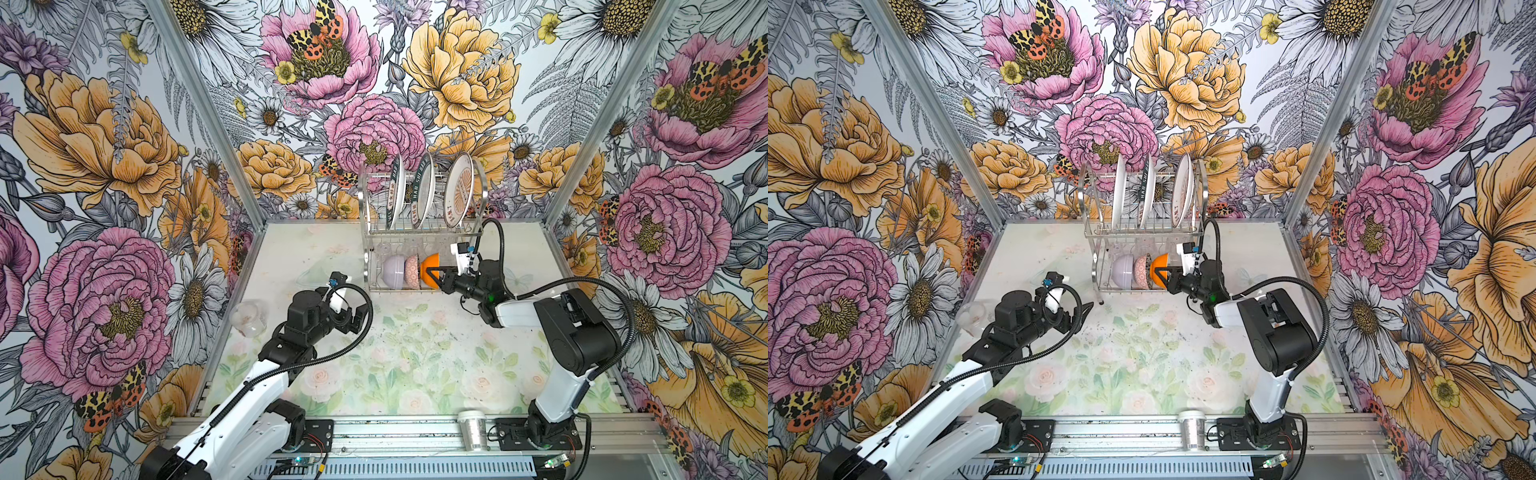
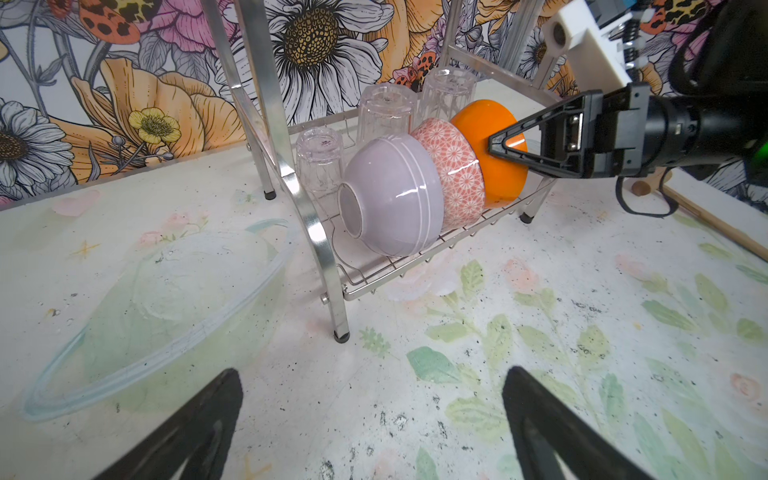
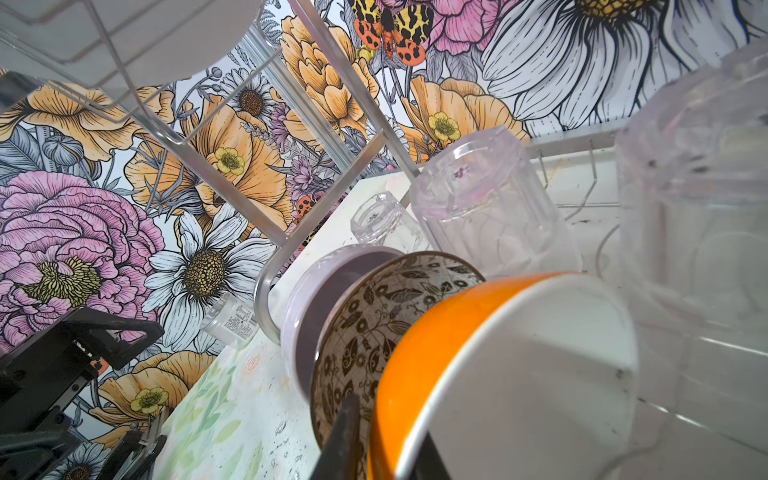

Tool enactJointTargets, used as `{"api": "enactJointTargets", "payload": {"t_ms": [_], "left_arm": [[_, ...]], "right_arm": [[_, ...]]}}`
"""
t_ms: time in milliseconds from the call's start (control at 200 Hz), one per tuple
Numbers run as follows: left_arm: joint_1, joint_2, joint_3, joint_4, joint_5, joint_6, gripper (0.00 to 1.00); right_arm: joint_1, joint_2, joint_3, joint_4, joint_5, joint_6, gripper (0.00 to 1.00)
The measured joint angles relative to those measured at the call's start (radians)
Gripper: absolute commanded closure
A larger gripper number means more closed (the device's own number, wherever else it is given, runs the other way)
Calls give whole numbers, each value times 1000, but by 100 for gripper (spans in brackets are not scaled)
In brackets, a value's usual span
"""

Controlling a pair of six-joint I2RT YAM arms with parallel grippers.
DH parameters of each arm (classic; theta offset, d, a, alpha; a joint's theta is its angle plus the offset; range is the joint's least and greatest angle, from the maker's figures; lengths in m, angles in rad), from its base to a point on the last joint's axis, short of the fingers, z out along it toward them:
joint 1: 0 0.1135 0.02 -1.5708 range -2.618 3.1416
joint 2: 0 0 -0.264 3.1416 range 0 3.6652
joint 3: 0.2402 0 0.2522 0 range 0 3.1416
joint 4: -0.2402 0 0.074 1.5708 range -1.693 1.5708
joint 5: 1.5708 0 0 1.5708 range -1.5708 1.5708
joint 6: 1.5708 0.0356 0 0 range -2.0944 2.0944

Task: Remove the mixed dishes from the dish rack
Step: 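Close the right gripper on the rim of the orange bowl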

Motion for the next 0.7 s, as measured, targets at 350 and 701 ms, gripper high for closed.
{"api": "enactJointTargets", "payload": {"t_ms": [350, 701], "left_arm": [[-5, 0, 0, 0, -4, 0, 1], [-8, 0, 0, 0, -7, 0, 1]], "right_arm": [[0, 0, 0, 15, -17, 19, 86], [3, 0, 0, 35, -23, 30, 90]]}}
